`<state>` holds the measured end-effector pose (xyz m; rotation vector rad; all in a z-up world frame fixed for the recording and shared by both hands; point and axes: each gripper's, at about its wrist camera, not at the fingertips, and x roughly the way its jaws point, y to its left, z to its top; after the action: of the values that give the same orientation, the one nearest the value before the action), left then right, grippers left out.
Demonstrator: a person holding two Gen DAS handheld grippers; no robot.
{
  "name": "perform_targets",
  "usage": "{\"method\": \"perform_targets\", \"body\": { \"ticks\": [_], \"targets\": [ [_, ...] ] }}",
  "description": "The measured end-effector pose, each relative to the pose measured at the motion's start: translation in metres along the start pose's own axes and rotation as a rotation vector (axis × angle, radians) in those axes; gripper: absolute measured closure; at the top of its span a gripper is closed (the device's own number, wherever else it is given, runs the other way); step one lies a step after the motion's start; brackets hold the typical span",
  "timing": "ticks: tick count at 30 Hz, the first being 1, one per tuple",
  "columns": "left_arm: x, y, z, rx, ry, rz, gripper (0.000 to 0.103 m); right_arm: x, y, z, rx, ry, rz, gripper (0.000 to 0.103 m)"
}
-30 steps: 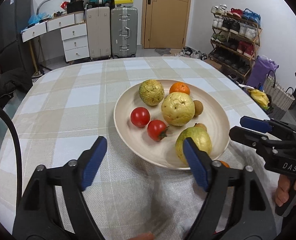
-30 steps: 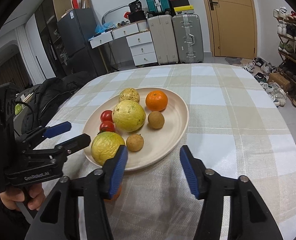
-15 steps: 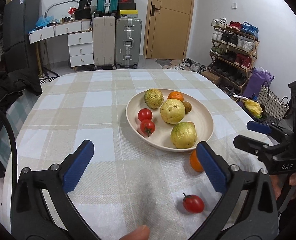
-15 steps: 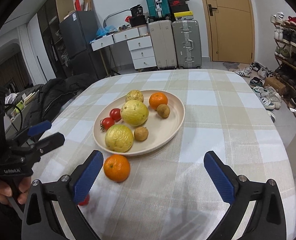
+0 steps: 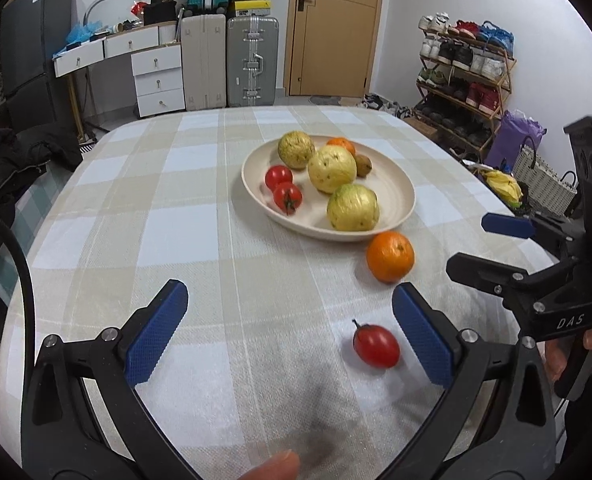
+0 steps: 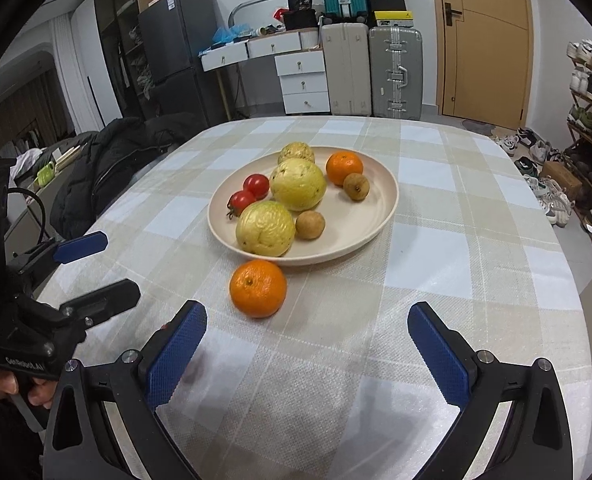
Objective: Organize fruits
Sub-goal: 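Withdraw both open grippers from the plate toward the loose orange and tomato, then grasp the red tomato with the left gripper while the right grasps the orange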
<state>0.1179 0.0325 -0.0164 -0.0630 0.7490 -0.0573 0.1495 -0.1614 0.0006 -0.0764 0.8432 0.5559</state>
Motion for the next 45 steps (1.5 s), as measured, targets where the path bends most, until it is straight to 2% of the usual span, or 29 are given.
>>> {"method": "perform_targets", "body": {
  "ticks": [14,17,24,32,35,36,38,45],
  "targets": [
    [0.014,-0.025,-0.012,0.088,0.115,-0.061,0.001,0.007,-0.004,-0.003,0.007,0.027,-0.009,0.000],
    [0.019,-0.029,-0.014,0.108,0.141,-0.070,0.004,0.009,-0.006,-0.004,0.016,0.038,-0.014,0.000],
    [0.031,-0.038,-0.022,0.151,0.211,-0.130,0.033,0.015,-0.005,-0.006,0.011,0.059,-0.021,0.000],
    [0.033,-0.047,-0.029,0.191,0.224,-0.171,0.057,0.016,-0.005,-0.006,0.011,0.061,-0.022,0.000],
    [0.033,-0.045,-0.028,0.176,0.219,-0.190,0.066,0.016,-0.006,-0.006,0.014,0.060,-0.021,0.000],
    [0.033,-0.044,-0.028,0.168,0.219,-0.199,0.073,0.016,-0.006,-0.006,0.015,0.060,-0.022,0.000],
    [0.032,-0.041,-0.027,0.149,0.217,-0.218,0.075,0.016,-0.006,-0.006,0.016,0.060,-0.019,0.000],
    [0.026,-0.031,-0.020,0.115,0.166,-0.208,0.075,0.023,-0.010,-0.008,0.037,0.076,-0.008,0.000]
  ]
}}
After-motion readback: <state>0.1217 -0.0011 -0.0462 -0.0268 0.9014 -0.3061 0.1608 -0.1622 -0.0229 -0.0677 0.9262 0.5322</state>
